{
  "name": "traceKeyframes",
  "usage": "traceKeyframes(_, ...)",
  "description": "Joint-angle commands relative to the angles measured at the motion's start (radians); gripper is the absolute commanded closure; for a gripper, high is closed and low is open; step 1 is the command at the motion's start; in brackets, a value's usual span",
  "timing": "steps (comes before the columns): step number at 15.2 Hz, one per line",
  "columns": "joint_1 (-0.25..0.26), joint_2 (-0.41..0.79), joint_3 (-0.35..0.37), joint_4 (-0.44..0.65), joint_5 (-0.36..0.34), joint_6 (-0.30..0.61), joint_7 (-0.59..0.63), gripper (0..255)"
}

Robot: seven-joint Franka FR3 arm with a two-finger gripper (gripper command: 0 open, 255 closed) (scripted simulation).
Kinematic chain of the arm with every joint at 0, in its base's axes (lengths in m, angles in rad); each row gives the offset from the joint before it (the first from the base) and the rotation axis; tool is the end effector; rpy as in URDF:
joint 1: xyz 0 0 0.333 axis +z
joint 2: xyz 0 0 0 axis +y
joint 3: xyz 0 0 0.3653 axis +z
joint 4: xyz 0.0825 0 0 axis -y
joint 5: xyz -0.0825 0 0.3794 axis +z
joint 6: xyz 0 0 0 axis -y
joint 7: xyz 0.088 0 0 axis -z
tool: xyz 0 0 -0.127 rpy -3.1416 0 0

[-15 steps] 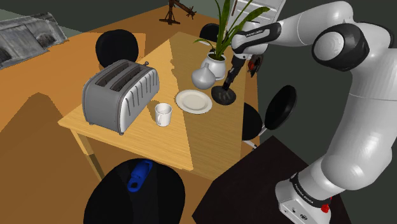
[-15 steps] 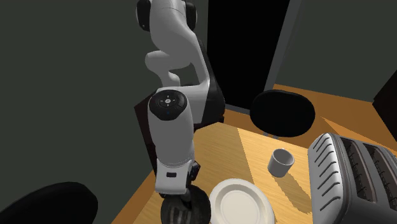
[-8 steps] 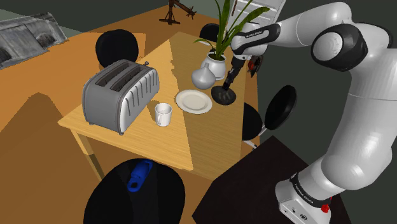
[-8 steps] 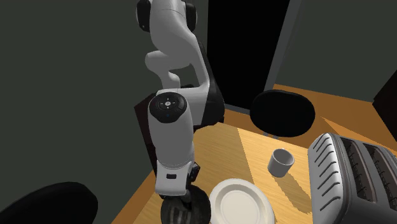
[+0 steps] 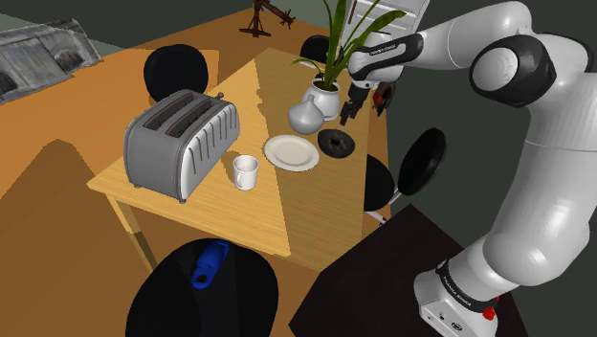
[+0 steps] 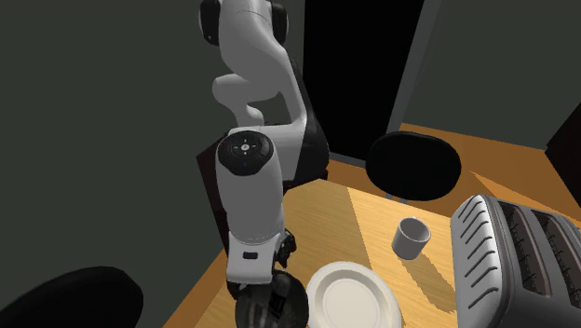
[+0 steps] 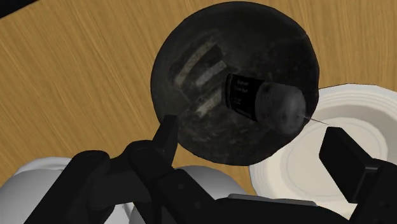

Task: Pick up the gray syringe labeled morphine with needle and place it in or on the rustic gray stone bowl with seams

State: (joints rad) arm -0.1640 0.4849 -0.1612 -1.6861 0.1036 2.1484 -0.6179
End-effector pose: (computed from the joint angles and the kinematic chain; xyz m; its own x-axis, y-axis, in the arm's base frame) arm 0.6581 -0.2012 0.3460 0.9681 0.2505 -0.0062 0.2503 -0.9680 -0.0179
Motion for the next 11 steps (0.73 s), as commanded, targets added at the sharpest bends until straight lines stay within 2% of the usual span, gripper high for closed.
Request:
traceKeyframes(1,0.001,-0.020,-0.003,0.024,-0.005,-0.043,0.003,0)
traceKeyframes(3,0.001,-0.043,-0.005,0.051,-0.010,-0.093,0.006,0)
traceKeyframes(11,0.001,-0.043,-0.005,0.050,-0.010,-0.093,0.006,0)
